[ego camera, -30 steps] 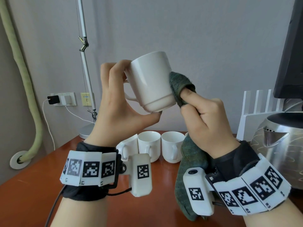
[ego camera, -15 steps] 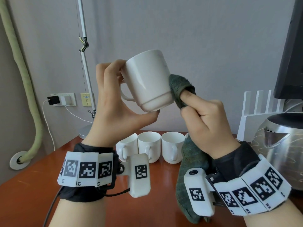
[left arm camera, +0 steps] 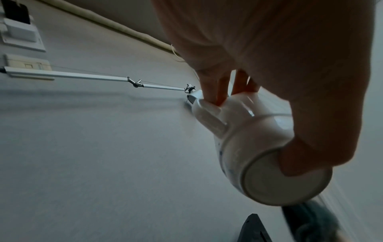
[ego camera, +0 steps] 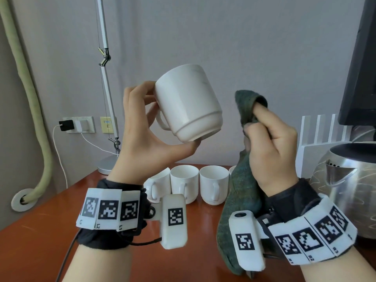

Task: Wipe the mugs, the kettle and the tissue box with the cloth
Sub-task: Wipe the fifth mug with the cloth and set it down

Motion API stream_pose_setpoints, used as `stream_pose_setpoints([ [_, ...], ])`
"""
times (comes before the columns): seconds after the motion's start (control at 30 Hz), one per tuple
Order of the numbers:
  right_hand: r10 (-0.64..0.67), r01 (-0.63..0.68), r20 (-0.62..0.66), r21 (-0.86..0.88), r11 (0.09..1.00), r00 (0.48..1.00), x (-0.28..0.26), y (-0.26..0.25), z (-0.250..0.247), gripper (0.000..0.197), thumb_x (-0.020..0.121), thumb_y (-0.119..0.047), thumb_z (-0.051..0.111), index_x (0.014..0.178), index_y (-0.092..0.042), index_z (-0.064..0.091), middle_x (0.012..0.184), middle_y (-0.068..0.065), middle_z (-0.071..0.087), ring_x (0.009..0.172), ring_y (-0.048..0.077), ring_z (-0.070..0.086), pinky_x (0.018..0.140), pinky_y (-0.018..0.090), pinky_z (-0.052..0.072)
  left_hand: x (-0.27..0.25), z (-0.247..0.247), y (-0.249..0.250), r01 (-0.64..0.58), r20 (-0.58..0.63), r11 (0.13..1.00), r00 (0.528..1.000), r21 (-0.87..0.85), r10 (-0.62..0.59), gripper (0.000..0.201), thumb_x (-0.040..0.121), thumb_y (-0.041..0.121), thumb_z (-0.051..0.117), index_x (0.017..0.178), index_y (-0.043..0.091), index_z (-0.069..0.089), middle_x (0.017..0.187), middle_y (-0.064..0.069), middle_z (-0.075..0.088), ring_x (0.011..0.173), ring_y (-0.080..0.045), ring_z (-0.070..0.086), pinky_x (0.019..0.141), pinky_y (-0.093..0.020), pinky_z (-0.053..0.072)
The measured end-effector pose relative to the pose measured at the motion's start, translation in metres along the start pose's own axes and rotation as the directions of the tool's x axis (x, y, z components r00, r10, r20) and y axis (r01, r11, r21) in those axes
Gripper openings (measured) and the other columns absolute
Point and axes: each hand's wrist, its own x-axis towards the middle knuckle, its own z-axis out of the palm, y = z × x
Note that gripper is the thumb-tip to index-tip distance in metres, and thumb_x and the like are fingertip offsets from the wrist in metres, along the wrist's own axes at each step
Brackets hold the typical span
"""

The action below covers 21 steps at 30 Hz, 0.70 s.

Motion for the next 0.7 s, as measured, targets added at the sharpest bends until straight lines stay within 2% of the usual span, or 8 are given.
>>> stream_pose_setpoints([
  [0.07, 0.224, -0.219, -0.014, 0.164, 0.962, 0.975, 0.002, -0.003, 0.002, 0.016, 0.083, -0.01, 0.045, 0.075, -0.004, 0.057, 0.056, 0.005, 0.031, 0.053, 0.028, 0.026, 0.048, 0.034, 0.025, 0.001, -0.001, 0.003, 0.03, 0.006, 0.998, 1.0, -0.058, -0.03, 0.084, 0.06, 0.029, 0.085, 0.127, 0.016, 0.036, 0.13, -0.012, 0.039, 0.12, -0.014, 0.046, 0.105, -0.033, 0.045],
  [0.17, 0.503, -0.521, 0.144, 0.326, 0.789, 0.852, 0.007, -0.007, 0.006, 0.031, 0.088, -0.037, 0.052, 0.073, -0.01, 0.052, 0.054, 0.009, 0.048, 0.047, 0.018, 0.04, 0.047, 0.025, 0.033, 0.003, -0.001, 0.007, 0.055, 0.029, 0.992, 0.998, -0.113, -0.052, 0.083, 0.06, 0.029, 0.085, 0.127, 0.023, 0.037, 0.129, -0.026, 0.042, 0.121, -0.02, 0.05, 0.107, -0.04, 0.045],
  [0.23, 0.474, -0.535, 0.256, 0.294, 0.792, 0.843, 0.008, -0.007, 0.008, 0.052, 0.076, -0.063, 0.055, 0.08, -0.011, 0.06, 0.061, 0.009, 0.058, 0.052, 0.015, 0.048, 0.049, 0.025, 0.037, 0.003, 0.001, 0.007, 0.056, 0.036, 0.991, 0.998, -0.122, -0.052, 0.083, 0.06, 0.029, 0.086, 0.127, 0.027, 0.037, 0.129, -0.026, 0.044, 0.123, -0.024, 0.051, 0.108, -0.043, 0.043],
  [0.33, 0.329, -0.419, 0.322, 0.267, 0.868, 0.888, 0.005, -0.008, 0.012, 0.077, 0.067, -0.075, 0.062, 0.091, -0.002, 0.06, 0.071, -0.004, 0.059, 0.063, 0.002, 0.055, 0.056, 0.015, 0.04, 0.001, 0.006, 0.006, 0.074, 0.034, 0.987, 0.997, -0.14, -0.07, 0.084, 0.059, 0.028, 0.087, 0.127, 0.026, 0.037, 0.128, -0.026, 0.046, 0.122, -0.028, 0.053, 0.108, -0.045, 0.043],
  [0.4, 0.302, -0.403, 0.34, 0.281, 0.871, 0.89, 0.004, -0.009, 0.014, 0.07, 0.066, -0.07, 0.068, 0.094, -0.006, 0.062, 0.075, -0.012, 0.058, 0.07, -0.001, 0.054, 0.061, 0.012, 0.04, -0.001, 0.009, 0.005, 0.087, 0.057, 0.984, 0.995, -0.154, -0.079, 0.086, 0.06, 0.02, 0.088, 0.128, 0.023, 0.037, 0.13, -0.025, 0.045, 0.124, -0.029, 0.053, 0.108, -0.047, 0.043],
  [0.5, 0.302, -0.413, 0.337, 0.334, 0.847, 0.892, 0.003, -0.012, 0.015, 0.037, 0.079, -0.042, 0.07, 0.094, -0.009, 0.063, 0.07, -0.017, 0.058, 0.065, -0.004, 0.053, 0.058, 0.008, 0.04, -0.002, 0.014, 0.003, 0.05, 0.086, 0.992, 0.995, -0.112, -0.041, 0.089, 0.059, 0.008, 0.088, 0.13, 0.015, 0.034, 0.136, -0.018, 0.037, 0.126, -0.027, 0.051, 0.108, -0.043, 0.044],
  [0.63, 0.333, -0.433, 0.295, 0.403, 0.807, 0.896, 0.003, -0.013, 0.016, 0.044, 0.078, -0.027, 0.07, 0.108, 0.004, 0.059, 0.096, 0.011, 0.065, 0.088, 0.009, 0.062, 0.076, 0.018, 0.049, -0.001, 0.014, 0.002, -0.024, 0.09, 0.996, 0.996, 0.084, 0.017, 0.09, 0.061, 0.026, 0.087, 0.133, 0.009, 0.036, 0.129, 0.004, 0.037, 0.126, -0.016, 0.044, 0.106, -0.021, 0.037],
  [0.7, 0.363, -0.446, 0.265, 0.42, 0.79, 0.893, 0.003, -0.014, 0.018, 0.047, 0.077, -0.025, 0.072, 0.11, 0.005, 0.057, 0.102, 0.016, 0.065, 0.091, 0.011, 0.063, 0.08, 0.021, 0.05, -0.001, 0.011, 0.002, -0.045, 0.108, 0.99, 0.994, 0.133, 0.031, 0.093, 0.063, 0.036, 0.085, 0.136, 0.005, 0.036, 0.131, 0.006, 0.038, 0.128, -0.017, 0.041, 0.109, -0.019, 0.033],
])
